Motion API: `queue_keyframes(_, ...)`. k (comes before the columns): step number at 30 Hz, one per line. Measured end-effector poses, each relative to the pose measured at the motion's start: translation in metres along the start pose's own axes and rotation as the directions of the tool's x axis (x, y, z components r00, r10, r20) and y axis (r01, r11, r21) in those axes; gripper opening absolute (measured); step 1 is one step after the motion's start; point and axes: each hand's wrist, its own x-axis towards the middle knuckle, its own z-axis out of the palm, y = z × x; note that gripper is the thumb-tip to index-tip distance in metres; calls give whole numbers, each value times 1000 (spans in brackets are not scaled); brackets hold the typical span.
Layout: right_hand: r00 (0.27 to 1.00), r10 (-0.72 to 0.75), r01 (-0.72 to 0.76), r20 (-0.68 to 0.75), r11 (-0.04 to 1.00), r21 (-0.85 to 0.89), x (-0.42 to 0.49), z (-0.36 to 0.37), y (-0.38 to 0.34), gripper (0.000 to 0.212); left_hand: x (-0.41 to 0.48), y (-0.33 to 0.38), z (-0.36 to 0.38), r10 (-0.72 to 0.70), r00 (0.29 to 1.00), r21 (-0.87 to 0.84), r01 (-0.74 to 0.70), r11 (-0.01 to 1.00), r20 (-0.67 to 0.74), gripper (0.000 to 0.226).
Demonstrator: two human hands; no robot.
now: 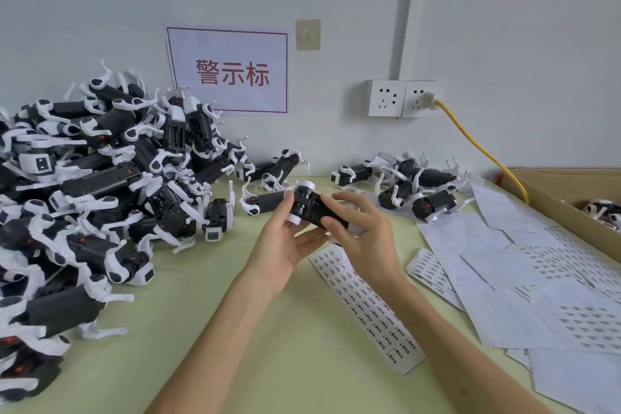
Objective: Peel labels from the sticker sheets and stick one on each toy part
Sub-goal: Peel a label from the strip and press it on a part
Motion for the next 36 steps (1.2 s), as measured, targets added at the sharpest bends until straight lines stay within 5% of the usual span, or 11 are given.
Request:
queue_keyframes(4,998,29,-28,-47,999,34,2,-6,-1,33,-1,-4,3,-30,1000,-5,30,1000,6,57)
queue_keyframes(6,998,20,-23,-55,999,-45,3,-6,-3,52,-1,-3,4,-18,1000,-43,18,999,5,57)
queue_keyframes(9,976,197,-195,-92,980,36,2,-1,-3,78,-2,-3,5,25,1000,-85,-24,996,11,56)
queue_keyframes(14,914,396,-397,82,841,367,5,-5,0,35,-2,-3,6,42,996,-76,-36,996,78,50)
queue_keyframes(17,908,419,-389,17,826,408,6,-6,2,25,-1,1,4,-18,995,47,13,999,102,56)
queue_keyframes(20,912,394,-334,-113,875,349,10,-9,3,20,-1,2,1,-124,992,229,120,966,5,60)
queue_keyframes(22,898,384,-294,-214,886,358,13,-13,2,16,0,-3,0,-97,983,325,144,935,-156,43)
queue_keyframes(28,893,358,-224,-272,879,421,14,-21,3,21,5,-2,-5,93,912,145,-37,989,-399,32)
queue_keyframes(31,916,330,-233,-229,900,368,12,-16,3,16,6,-4,-4,62,951,265,21,964,-303,37)
queue_keyframes(36,966,235,-202,-106,945,258,9,-7,-3,15,1,-13,10,-133,983,510,52,859,125,50)
